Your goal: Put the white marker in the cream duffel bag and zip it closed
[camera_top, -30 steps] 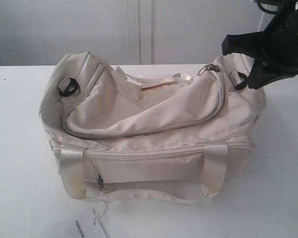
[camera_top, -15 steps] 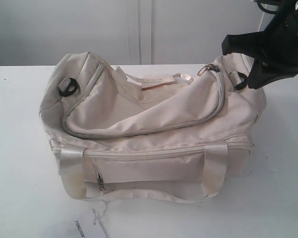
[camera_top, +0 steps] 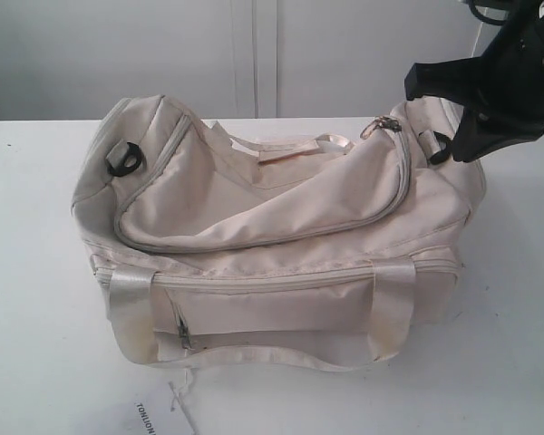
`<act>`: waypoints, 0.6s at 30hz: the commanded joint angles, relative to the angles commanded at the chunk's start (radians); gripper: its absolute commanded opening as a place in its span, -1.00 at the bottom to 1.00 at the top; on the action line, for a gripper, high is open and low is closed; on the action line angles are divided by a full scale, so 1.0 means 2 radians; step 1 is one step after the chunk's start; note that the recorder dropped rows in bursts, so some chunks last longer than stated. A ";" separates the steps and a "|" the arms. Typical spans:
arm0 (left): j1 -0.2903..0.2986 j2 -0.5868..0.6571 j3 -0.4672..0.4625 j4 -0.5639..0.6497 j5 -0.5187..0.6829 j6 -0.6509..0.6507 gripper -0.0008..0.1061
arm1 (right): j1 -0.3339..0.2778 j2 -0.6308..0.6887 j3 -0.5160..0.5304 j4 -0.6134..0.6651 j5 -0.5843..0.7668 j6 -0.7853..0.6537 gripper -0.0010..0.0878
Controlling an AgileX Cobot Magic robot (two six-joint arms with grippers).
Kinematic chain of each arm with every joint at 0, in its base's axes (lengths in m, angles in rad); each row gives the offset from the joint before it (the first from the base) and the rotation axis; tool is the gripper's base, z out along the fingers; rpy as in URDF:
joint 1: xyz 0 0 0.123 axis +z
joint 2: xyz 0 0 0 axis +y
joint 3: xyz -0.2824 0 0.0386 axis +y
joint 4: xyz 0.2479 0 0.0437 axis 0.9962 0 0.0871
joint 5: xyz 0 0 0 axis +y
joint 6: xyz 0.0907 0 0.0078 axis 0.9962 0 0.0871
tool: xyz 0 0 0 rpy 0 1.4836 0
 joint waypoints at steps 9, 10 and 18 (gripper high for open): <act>0.000 -0.048 0.000 0.000 0.000 0.014 -0.99 | 0.000 0.000 0.000 0.000 0.000 0.000 -0.98; 0.000 -0.061 0.000 0.000 0.000 0.014 -0.99 | 0.000 0.000 0.000 0.000 0.000 0.000 -0.98; 0.000 -0.128 0.000 0.000 0.022 0.016 -0.99 | 0.000 0.000 0.000 0.000 0.000 0.000 -0.98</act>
